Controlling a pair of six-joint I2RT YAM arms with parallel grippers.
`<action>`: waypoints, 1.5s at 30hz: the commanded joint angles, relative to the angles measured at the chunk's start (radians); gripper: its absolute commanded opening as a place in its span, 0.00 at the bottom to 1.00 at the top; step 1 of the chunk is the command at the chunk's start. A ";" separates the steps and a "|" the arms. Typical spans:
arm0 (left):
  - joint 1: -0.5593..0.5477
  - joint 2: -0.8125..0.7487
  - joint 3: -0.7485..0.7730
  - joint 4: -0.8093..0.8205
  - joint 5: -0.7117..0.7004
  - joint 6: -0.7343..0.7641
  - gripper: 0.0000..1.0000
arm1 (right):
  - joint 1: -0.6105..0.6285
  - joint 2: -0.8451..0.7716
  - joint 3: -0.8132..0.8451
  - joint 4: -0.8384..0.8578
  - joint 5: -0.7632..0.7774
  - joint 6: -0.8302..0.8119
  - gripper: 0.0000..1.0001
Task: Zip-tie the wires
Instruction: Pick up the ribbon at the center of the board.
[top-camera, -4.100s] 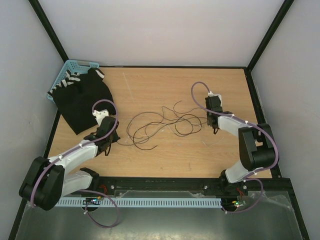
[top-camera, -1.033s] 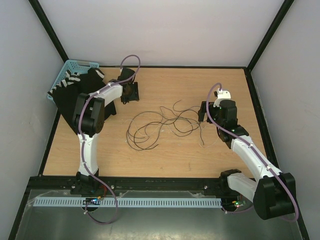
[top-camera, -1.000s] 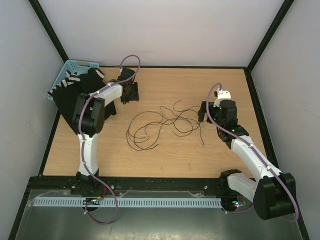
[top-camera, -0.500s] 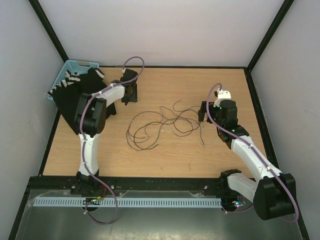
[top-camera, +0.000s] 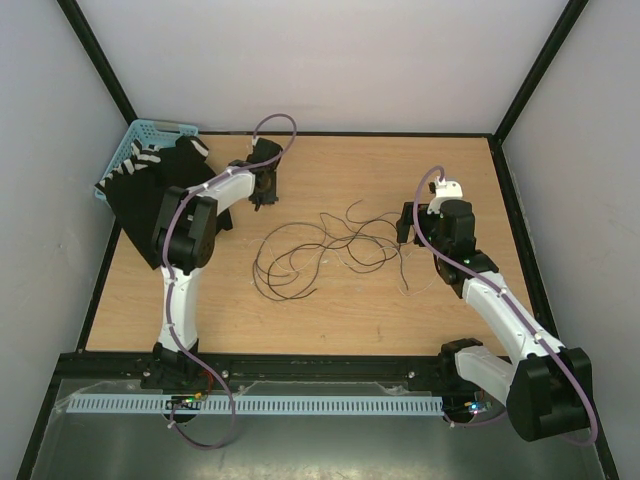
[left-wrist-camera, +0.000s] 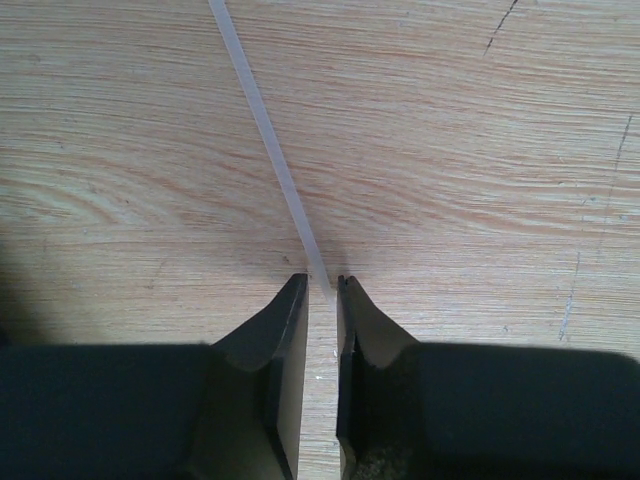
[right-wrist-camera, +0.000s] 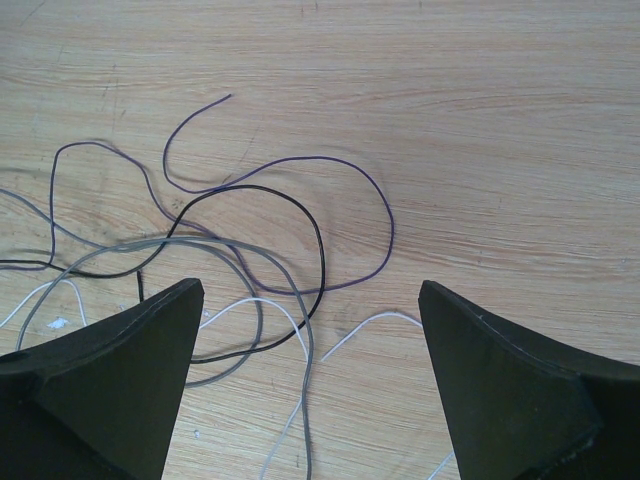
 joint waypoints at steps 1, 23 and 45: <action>-0.002 0.058 -0.007 -0.070 0.006 0.004 0.17 | -0.003 -0.024 -0.007 0.018 0.005 0.009 0.99; 0.026 -0.368 -0.221 -0.029 0.027 -0.037 0.00 | -0.003 -0.021 -0.008 0.082 -0.193 0.042 0.99; -0.017 -0.873 -0.590 0.159 0.238 -0.209 0.00 | 0.121 0.123 -0.126 0.627 -0.330 0.748 0.99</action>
